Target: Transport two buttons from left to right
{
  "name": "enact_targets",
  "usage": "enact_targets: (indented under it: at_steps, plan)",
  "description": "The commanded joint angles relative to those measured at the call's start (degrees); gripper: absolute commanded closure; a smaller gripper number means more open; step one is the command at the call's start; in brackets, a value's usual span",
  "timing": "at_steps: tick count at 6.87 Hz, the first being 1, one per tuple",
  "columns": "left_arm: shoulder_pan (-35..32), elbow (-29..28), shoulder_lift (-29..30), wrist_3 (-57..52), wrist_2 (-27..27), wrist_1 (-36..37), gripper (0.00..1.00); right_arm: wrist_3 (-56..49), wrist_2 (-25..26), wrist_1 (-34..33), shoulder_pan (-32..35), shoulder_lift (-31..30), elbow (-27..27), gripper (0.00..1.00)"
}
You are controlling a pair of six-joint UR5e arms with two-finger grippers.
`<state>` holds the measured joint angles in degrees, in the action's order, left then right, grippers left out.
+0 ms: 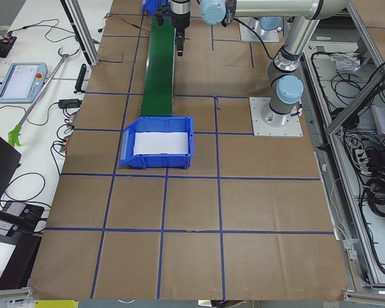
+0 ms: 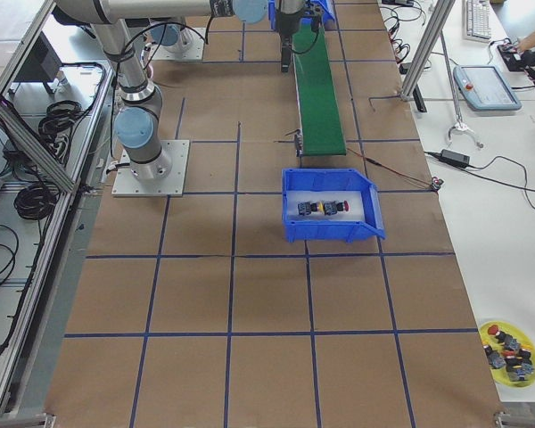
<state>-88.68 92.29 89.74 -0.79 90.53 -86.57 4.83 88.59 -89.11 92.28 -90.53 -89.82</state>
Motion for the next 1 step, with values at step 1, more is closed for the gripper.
enact_targets:
  at_steps: [1]
  plan:
    - [0.0, 0.0, 0.0, 0.0, 0.0, 0.0, 0.0, 0.0, 0.0, -0.01, 0.0, 0.0, 0.0, 0.0]
